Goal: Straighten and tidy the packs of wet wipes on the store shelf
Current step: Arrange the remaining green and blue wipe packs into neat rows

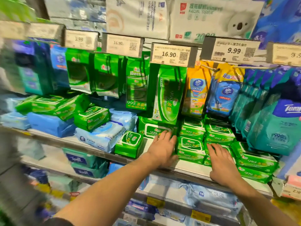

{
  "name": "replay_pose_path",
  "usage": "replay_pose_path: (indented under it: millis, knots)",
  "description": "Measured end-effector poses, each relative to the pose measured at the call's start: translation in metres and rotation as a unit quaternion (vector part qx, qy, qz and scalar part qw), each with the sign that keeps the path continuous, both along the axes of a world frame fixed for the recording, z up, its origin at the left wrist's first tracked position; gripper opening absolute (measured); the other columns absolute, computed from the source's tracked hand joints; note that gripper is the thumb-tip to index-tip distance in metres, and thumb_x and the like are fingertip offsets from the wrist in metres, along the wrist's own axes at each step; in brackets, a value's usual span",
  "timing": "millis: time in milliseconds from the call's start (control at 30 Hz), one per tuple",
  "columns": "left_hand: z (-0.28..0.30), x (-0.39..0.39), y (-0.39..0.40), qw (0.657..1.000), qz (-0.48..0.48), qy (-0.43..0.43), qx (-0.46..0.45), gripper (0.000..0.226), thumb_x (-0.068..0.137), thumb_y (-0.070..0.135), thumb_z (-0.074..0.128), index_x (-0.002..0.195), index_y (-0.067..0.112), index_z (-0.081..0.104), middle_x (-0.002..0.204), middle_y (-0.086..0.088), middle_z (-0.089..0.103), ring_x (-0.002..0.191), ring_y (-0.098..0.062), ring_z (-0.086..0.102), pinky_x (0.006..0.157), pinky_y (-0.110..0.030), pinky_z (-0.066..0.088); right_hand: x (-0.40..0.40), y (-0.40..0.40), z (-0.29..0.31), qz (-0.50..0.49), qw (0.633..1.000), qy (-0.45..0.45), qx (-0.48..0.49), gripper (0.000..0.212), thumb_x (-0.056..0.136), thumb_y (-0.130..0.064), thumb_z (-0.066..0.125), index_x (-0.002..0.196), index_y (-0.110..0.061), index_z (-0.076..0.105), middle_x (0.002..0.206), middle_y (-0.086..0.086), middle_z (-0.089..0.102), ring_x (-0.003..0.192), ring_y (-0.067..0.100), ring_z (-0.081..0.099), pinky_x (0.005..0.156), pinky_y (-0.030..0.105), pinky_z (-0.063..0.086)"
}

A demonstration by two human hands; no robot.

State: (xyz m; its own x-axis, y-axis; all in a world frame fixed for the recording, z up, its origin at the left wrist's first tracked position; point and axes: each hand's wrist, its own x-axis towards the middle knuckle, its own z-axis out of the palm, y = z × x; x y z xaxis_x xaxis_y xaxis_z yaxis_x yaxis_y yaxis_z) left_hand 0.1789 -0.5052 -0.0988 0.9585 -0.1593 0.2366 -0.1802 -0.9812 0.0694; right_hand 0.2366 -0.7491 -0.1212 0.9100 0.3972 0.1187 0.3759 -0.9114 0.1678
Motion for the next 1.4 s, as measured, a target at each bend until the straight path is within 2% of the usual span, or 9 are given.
replay_pose_path:
  millis: [167, 300, 500, 633, 733, 900, 1033, 1233, 1400]
  knots:
    - [0.020, -0.040, 0.088, 0.994, 0.010, -0.113, 0.006, 0.053, 0.086, 0.044, 0.055, 0.125, 0.010, 0.050, 0.126, -0.015, 0.047, 0.122, -0.034, 0.036, 0.106, -0.047, 0.033, -0.005, 0.016, 0.004, -0.083, 0.996, 0.010, -0.011, 0.104, 0.069, -0.022, 0.059, 0.153, -0.019, -0.002, 0.161, 0.005, 0.003, 0.149, 0.024, 0.003, 0.118, 0.050, 0.004]
    - [0.026, -0.068, 0.162, 0.989, 0.078, -0.124, -0.025, 0.046, 0.084, 0.045, 0.054, 0.117, 0.013, 0.055, 0.118, -0.012, 0.052, 0.115, -0.033, 0.041, 0.096, -0.047, 0.037, -0.021, 0.056, 0.000, -0.121, 0.992, -0.001, 0.045, 0.100, 0.054, -0.024, 0.077, 0.145, -0.008, 0.038, 0.154, 0.021, 0.027, 0.137, 0.042, 0.031, 0.111, 0.055, 0.030]
    - [0.034, -0.092, 0.253, 0.980, 0.040, -0.187, -0.061, 0.034, 0.080, 0.037, 0.062, 0.100, 0.010, 0.060, 0.099, -0.013, 0.056, 0.097, -0.033, 0.048, 0.086, -0.043, 0.045, -0.055, 0.138, -0.015, -0.118, 0.990, 0.012, 0.074, 0.091, 0.045, -0.029, 0.087, 0.124, 0.003, 0.057, 0.127, 0.035, 0.048, 0.117, 0.053, 0.047, 0.095, 0.063, 0.042]
    - [0.041, -0.111, 0.289, 0.975, 0.020, -0.207, -0.074, 0.033, 0.079, 0.039, 0.057, 0.098, 0.012, 0.059, 0.099, -0.010, 0.056, 0.096, -0.032, 0.050, 0.080, -0.042, 0.047, -0.089, 0.200, 0.017, -0.095, 0.993, 0.004, 0.075, 0.088, 0.070, -0.043, 0.072, 0.144, -0.009, 0.037, 0.145, 0.021, 0.036, 0.135, 0.041, 0.031, 0.109, 0.049, 0.032]
    - [0.046, -0.130, 0.320, 0.975, 0.049, -0.200, -0.084, 0.037, 0.081, 0.041, 0.050, 0.101, 0.013, 0.061, 0.101, -0.008, 0.057, 0.097, -0.029, 0.051, 0.081, -0.043, 0.046, -0.103, 0.243, 0.043, -0.024, 0.991, 0.030, 0.130, 0.076, 0.083, -0.041, 0.064, 0.145, -0.012, 0.032, 0.147, 0.013, 0.032, 0.134, 0.034, 0.029, 0.108, 0.044, 0.032]
    - [0.063, -0.158, 0.399, 0.980, 0.131, -0.146, -0.017, 0.041, 0.080, 0.037, 0.056, 0.113, 0.013, 0.057, 0.114, -0.009, 0.054, 0.108, -0.032, 0.049, 0.089, -0.045, 0.044, -0.126, 0.334, 0.092, 0.167, 0.958, 0.023, 0.230, 0.063, 0.084, -0.031, 0.065, 0.139, -0.010, 0.043, 0.138, 0.007, 0.041, 0.127, 0.026, 0.035, 0.109, 0.038, 0.030]
    - [0.080, -0.149, 0.461, 0.983, 0.176, -0.047, 0.039, 0.063, 0.079, 0.038, 0.063, 0.134, 0.013, 0.044, 0.136, -0.010, 0.045, 0.126, -0.032, 0.039, 0.102, -0.047, 0.039, -0.130, 0.414, 0.121, 0.294, 0.939, -0.022, 0.176, 0.070, 0.077, -0.039, 0.063, 0.138, -0.010, 0.046, 0.141, 0.010, 0.043, 0.131, 0.030, 0.038, 0.111, 0.041, 0.033]
    - [0.089, -0.124, 0.481, 0.985, 0.148, 0.069, 0.052, 0.077, 0.084, 0.041, 0.064, 0.147, 0.023, 0.025, 0.149, -0.002, 0.029, 0.134, -0.030, 0.028, 0.103, -0.060, 0.036, -0.121, 0.505, 0.138, 0.262, 0.965, 0.005, 0.012, 0.088, 0.081, -0.047, 0.071, 0.150, -0.015, 0.027, 0.157, 0.010, 0.022, 0.146, 0.028, 0.013, 0.116, 0.047, 0.025]
    - [0.088, -0.110, 0.485, 0.980, 0.158, 0.119, 0.022, 0.099, 0.077, 0.055, 0.068, 0.152, 0.027, 0.011, 0.160, 0.005, 0.010, 0.143, -0.032, 0.012, 0.105, -0.065, 0.028, -0.108, 0.537, 0.132, 0.176, 0.982, 0.047, -0.043, 0.103, 0.078, -0.047, 0.074, 0.155, -0.019, 0.010, 0.163, 0.007, -0.007, 0.149, 0.030, -0.003, 0.117, 0.052, 0.015]
